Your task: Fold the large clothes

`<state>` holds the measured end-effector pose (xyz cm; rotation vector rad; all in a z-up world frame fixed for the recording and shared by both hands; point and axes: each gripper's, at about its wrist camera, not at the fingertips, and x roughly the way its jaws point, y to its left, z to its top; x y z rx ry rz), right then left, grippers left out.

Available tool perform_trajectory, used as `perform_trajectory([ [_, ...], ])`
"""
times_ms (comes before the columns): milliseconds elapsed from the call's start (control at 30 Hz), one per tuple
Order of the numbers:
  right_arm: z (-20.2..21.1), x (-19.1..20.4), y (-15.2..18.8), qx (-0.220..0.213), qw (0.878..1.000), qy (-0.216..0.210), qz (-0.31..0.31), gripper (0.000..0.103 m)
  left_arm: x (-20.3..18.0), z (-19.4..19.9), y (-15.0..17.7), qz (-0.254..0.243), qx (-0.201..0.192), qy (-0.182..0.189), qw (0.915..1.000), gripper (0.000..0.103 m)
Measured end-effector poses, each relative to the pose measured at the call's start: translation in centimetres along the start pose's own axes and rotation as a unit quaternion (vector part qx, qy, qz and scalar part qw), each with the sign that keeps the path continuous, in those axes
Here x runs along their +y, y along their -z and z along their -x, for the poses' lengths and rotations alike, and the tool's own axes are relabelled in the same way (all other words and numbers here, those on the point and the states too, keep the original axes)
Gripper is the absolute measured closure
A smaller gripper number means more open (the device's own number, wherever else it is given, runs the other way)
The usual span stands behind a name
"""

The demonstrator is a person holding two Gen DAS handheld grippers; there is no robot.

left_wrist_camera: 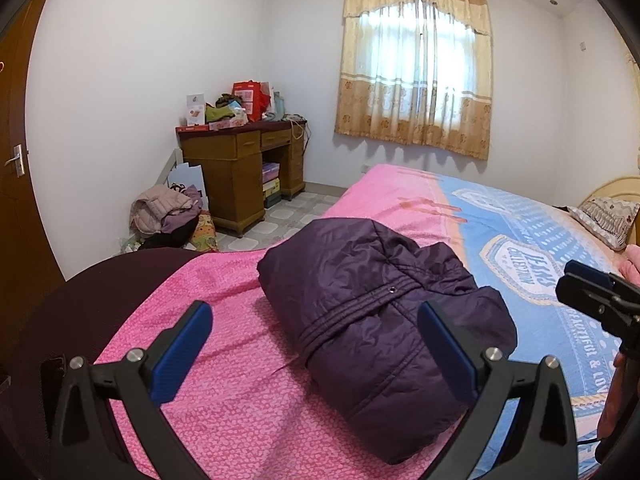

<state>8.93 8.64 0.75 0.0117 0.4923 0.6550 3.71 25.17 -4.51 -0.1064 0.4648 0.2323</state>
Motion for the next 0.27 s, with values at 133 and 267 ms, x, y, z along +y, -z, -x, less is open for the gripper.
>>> perform_trajectory([
  [133,-0.24,-0.15,0.13,0.004,1.0,0.0,-0.001,0.025,0.08,-0.33,0.18,-0.007,0.005,-0.005,0.9999,0.0],
  [267,-0.44,-0.39,0.28,0.007,1.0,0.002,-0.002,0.025,-0.05,-0.42,0.27,-0.012,0.003,-0.007,0.9999,0.0],
])
